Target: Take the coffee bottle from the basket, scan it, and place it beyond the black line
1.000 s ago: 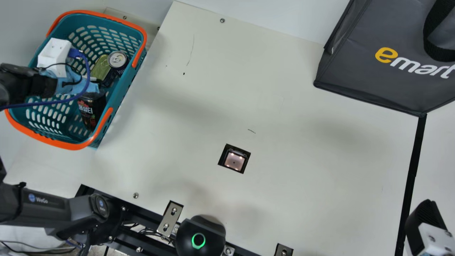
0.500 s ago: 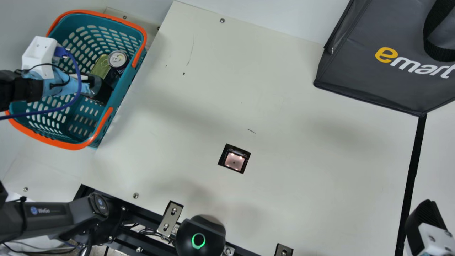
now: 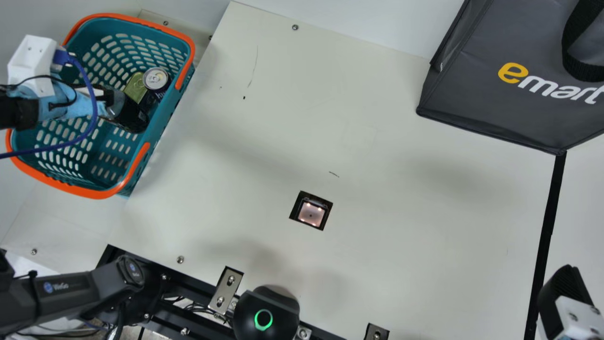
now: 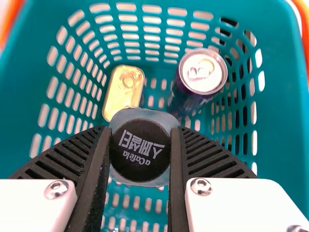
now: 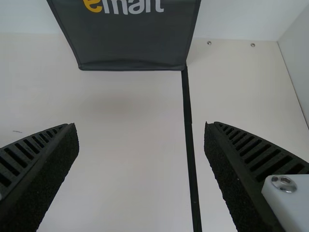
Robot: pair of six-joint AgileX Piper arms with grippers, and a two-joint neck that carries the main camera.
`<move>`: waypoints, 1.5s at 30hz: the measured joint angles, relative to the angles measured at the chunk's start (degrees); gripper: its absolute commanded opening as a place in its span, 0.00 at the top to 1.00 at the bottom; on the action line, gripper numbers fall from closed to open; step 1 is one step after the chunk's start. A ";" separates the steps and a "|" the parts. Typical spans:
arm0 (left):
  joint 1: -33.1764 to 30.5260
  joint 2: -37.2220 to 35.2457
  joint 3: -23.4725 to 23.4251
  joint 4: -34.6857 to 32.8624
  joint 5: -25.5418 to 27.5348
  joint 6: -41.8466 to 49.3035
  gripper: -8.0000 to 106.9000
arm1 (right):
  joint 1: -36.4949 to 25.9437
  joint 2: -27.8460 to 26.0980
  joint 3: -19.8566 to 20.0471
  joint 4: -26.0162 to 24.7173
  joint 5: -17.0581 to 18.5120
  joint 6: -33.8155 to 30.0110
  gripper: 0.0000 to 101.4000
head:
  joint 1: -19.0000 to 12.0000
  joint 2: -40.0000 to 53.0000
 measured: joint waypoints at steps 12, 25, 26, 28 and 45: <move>-0.53 -2.13 -6.36 2.69 3.81 -4.40 0.84 | 0.00 0.00 0.00 0.00 0.00 0.00 0.10 | 0.00 0.00; -3.32 -5.49 -11.14 5.13 6.85 -10.30 0.84 | 0.00 0.00 0.00 0.00 0.00 0.00 0.10 | 0.00 0.00; -3.41 -5.70 -11.37 5.23 6.99 -10.71 0.84 | 0.00 0.00 0.00 0.00 0.00 0.00 0.10 | -0.09 0.00; -3.78 -6.22 -12.19 5.49 7.26 -11.82 0.84 | 0.00 0.00 0.00 0.00 0.00 0.00 0.10 | 0.00 0.00; -6.27 -9.04 -17.72 6.34 10.02 -16.13 0.84 | 0.00 0.00 0.00 0.00 0.00 0.00 0.10 | 0.00 0.00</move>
